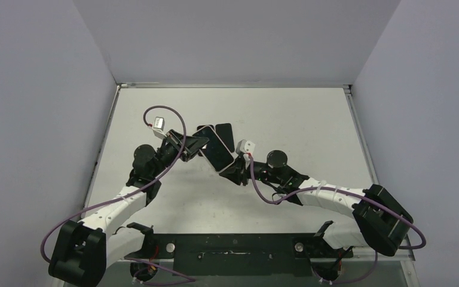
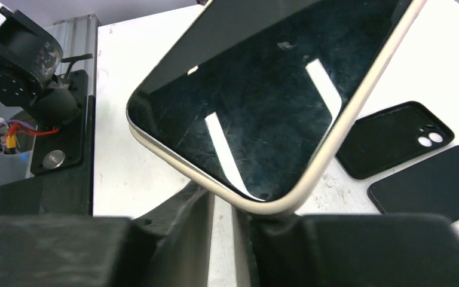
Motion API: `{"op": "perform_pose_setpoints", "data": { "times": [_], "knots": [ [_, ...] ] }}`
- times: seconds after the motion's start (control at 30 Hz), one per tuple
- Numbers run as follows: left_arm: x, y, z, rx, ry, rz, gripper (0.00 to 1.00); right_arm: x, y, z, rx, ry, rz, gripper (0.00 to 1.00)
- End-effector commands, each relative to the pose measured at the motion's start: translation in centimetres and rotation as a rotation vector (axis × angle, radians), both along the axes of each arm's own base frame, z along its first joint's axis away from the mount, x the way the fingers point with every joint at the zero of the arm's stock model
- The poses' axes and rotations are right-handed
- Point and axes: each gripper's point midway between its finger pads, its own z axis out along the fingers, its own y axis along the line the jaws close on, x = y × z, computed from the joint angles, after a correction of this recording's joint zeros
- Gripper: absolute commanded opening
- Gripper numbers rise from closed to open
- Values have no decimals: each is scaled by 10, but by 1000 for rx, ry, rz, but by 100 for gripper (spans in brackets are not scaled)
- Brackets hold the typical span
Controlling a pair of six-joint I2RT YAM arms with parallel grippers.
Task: Take the phone out of the phone case
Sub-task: Remove the phone case from the phone.
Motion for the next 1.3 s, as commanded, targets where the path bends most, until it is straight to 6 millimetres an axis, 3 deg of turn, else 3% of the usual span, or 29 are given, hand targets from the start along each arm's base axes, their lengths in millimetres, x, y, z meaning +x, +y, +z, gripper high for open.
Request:
{"op": "perform_pose_setpoints", "data": {
  "times": [0.0,0.13,0.27,0.43,0.67,1.03,1.27],
  "knots": [
    [-20,-11,42,58,-203,-134,0,8,-8,36,84,-55,-7,28],
    [-16,-8,39,178,-271,-141,0,4,-30,27,87,27,1,52],
    [-16,-11,38,319,-383,-184,0,-2,-46,31,93,68,27,66],
    [-21,-16,33,420,-467,-279,0,-18,-45,43,91,73,125,72],
    [-34,-25,45,399,-561,-390,0,-26,-31,51,86,101,217,70],
    [-44,-29,53,368,-594,-442,0,-33,-8,40,43,120,316,55],
    [-47,-30,52,357,-583,-461,0,-37,-8,37,41,117,342,30]
  ]
}}
